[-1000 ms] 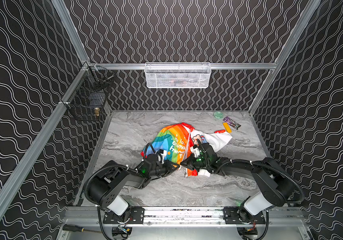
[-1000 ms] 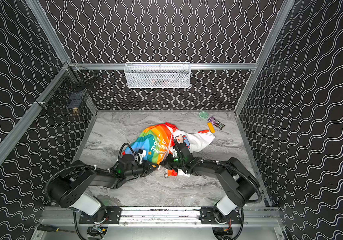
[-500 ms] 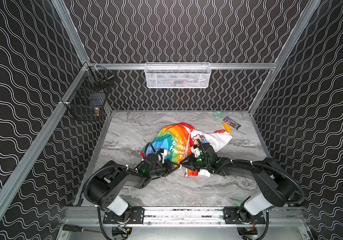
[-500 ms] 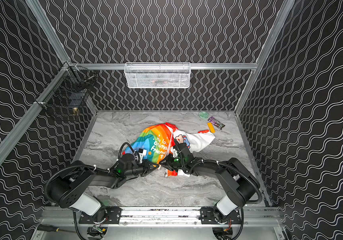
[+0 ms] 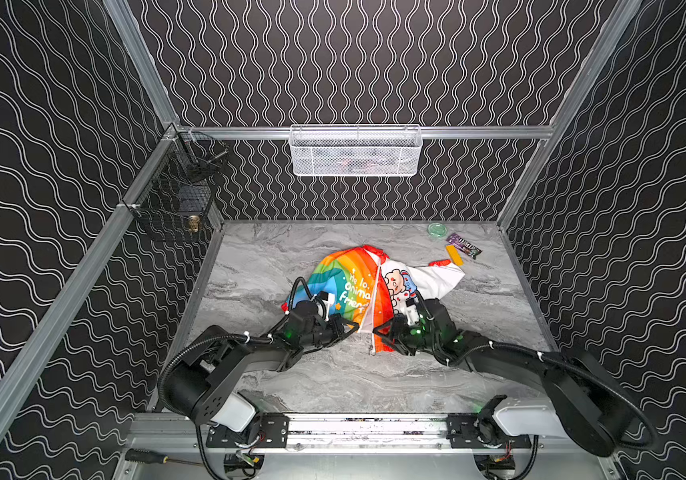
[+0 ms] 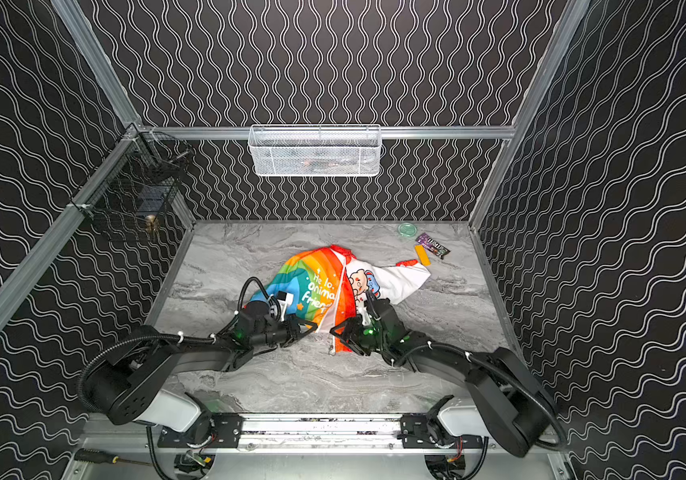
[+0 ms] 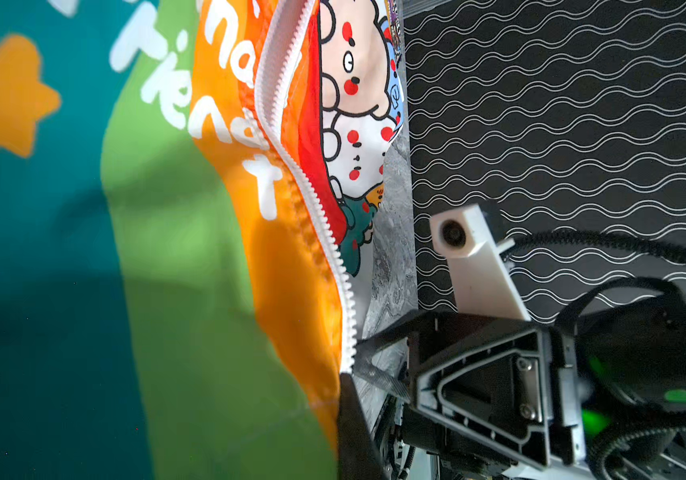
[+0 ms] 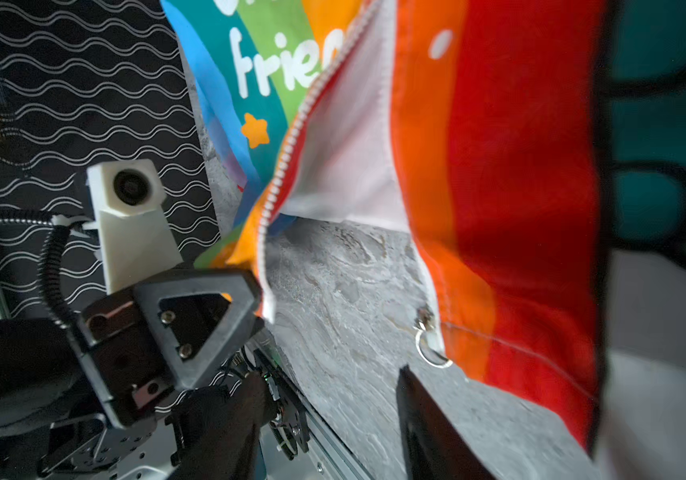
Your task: Zip up the jacket
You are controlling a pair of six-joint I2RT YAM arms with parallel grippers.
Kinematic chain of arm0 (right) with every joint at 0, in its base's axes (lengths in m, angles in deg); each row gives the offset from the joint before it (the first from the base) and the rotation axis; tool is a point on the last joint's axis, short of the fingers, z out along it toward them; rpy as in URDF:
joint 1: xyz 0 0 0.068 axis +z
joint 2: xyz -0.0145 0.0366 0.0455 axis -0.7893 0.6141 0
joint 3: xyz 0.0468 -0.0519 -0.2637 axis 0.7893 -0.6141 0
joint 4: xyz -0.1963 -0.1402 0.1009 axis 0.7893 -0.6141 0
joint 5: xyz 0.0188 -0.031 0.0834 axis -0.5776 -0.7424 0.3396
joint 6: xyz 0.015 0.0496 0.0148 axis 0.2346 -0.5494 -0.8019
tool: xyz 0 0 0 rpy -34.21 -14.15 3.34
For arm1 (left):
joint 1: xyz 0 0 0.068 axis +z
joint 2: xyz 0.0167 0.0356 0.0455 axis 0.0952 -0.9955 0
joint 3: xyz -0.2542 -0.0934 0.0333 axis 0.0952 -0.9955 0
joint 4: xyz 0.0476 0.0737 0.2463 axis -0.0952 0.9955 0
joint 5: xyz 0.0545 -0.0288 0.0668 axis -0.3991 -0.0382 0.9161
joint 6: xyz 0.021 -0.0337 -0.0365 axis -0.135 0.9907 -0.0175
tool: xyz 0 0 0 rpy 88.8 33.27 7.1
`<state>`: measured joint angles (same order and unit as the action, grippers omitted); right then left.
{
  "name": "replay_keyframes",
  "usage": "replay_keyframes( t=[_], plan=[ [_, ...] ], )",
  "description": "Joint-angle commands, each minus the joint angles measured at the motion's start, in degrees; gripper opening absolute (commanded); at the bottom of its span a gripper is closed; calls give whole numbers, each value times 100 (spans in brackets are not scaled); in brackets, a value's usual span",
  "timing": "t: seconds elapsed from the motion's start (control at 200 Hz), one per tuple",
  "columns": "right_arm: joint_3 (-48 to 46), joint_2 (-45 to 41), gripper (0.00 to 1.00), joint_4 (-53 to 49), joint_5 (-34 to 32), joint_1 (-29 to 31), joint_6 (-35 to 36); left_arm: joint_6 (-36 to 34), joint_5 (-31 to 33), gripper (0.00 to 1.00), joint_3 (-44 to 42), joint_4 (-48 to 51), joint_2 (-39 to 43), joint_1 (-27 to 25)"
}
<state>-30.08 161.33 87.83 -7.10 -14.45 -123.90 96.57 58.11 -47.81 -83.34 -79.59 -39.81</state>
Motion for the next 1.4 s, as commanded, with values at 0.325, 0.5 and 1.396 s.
replay_keyframes(
  t=[0.325, 0.5, 1.396],
  plan=[
    [-680, -465, 67, -523, -902, 12, -310, -248, -179, 0, 137, -93, -192, 77],
    [-673, -70, 66, -148, -867, 17, -347, -264, -122, 0, 74, 56, -20, 94],
    [-326, 1698, 41, 1520, -327, 214, -154, -404, 72, 0, 79, 582, 294, 86]
  ],
)
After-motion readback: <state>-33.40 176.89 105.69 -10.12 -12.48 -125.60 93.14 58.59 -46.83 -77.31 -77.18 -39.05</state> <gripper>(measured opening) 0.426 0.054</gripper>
